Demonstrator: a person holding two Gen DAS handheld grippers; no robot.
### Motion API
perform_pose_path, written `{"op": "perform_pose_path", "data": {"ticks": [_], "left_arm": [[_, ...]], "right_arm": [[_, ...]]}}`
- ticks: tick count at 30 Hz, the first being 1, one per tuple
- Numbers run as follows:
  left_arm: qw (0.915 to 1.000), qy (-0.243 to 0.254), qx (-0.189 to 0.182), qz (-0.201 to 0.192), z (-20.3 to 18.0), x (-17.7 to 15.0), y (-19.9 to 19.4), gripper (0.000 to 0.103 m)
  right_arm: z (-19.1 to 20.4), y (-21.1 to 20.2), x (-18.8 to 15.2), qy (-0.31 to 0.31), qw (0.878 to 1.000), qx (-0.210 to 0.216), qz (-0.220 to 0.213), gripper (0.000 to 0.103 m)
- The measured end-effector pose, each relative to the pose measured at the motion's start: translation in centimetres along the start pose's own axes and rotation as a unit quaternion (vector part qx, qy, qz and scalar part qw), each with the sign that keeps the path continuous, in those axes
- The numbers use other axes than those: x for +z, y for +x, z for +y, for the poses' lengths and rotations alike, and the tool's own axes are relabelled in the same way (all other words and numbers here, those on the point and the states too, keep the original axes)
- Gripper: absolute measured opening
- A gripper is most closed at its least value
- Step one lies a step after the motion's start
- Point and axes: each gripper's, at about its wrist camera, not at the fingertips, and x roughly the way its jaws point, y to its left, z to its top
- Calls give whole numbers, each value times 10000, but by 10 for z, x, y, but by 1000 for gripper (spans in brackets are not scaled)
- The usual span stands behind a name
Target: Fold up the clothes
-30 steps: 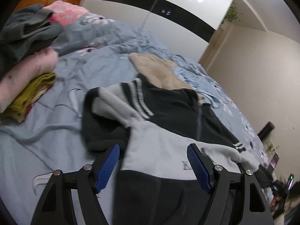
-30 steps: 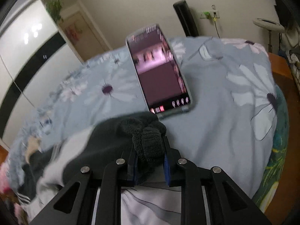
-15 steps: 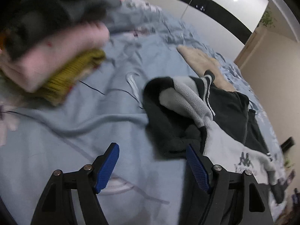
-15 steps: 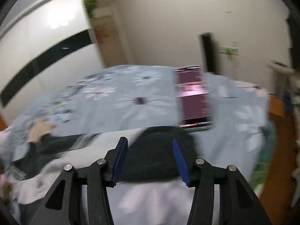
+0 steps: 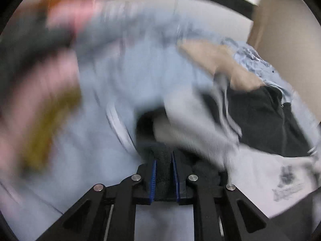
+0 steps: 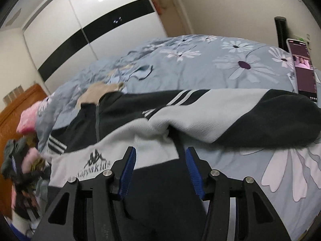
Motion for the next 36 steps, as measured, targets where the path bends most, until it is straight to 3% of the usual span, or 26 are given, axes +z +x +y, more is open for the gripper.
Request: {"op": "perform_pose_path", "data": {"ticks": [2,5,6,8,13,18,21,23,24,25,27,29,31,33,34,36], "left_arm": [[9927,620,716,-744,-7,15,-27,15],[9628,1308,1789,-1545,-10,8,-52,15],[9595,1439,1897,-1508,-7,-1,-51,15],[9611,1600,1901,-1209,1,-25,-42,15],[9805,1243,1471,-392,28,-85,-37,14],[9929,530,1067,-18,47,-109,-55,16],[9981,-482,379,-97,60,-105,-76,21],[9889,-1443,-326,-113,71,-99,-80,35],[9777,-1968,-724,-142,77,-95,-78,46],[9606,-2555,-1079,-190,85,-92,-73,55],[9175,-3664,-1537,-178,101,-91,-55,57],[8656,-4641,-1876,-95,115,-93,-35,57],[8046,-5569,-2058,78,125,-105,-14,57],[7614,-6122,-2132,11,131,-116,-6,57],[7432,-6334,-2156,-71,133,-120,-5,57],[7226,-6571,-2119,-339,137,-126,-9,58]], "right_arm": [[0,-1,-3,-39,10000,-32,4,53],[-9,-4,-7,65,9999,-91,-3,53],[-12,-3,-8,95,9999,-115,15,53],[-20,-1,-13,175,9997,-144,107,53],[-26,4,-24,280,9989,-154,331,53],[-12,6,-30,118,9990,-84,422,53],[-3,8,-32,4,9990,-51,440,53],[1,9,-32,-23,9990,-22,451,53],[4,10,-32,-36,9990,-8,456,53],[5,10,-32,-55,9989,1,460,53],[9,11,-31,-101,9989,14,466,53],[12,11,-32,-133,9988,21,472,53],[13,11,-32,-157,9987,36,475,53],[14,11,-32,-178,9987,53,478,53],[15,11,-32,-203,9986,53,481,53],[17,13,-33,-256,9984,38,512,53]]}}
